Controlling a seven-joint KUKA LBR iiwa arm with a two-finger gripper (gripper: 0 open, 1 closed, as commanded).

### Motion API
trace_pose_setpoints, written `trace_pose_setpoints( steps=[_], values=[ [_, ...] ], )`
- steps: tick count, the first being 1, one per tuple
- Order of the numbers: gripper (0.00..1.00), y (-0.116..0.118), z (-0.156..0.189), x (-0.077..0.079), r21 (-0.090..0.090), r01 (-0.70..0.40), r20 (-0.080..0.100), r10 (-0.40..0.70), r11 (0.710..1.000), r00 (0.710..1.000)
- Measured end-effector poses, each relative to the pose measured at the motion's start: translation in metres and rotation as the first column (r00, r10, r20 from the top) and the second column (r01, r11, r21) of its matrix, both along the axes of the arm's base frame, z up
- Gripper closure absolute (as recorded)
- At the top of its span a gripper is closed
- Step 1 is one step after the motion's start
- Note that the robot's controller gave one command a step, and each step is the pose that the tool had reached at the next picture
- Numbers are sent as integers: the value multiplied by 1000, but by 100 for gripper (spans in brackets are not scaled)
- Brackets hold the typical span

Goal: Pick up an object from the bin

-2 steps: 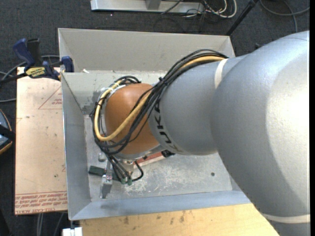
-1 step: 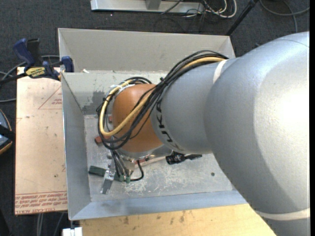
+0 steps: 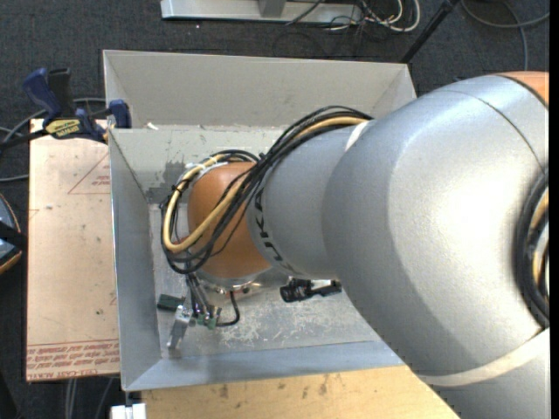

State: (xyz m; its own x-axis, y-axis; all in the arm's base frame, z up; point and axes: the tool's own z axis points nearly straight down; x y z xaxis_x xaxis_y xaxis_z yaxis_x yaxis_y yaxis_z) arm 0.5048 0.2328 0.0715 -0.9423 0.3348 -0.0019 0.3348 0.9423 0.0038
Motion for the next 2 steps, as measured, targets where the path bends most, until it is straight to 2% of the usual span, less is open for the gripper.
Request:
trace_pose_setpoints(
  steps=[1, 2],
  values=[
    [100, 4, 5, 3, 8, 123, 9, -123, 992, 992],
    [100, 4, 5, 3, 8, 123, 9, -123, 992, 992]
  ],
)
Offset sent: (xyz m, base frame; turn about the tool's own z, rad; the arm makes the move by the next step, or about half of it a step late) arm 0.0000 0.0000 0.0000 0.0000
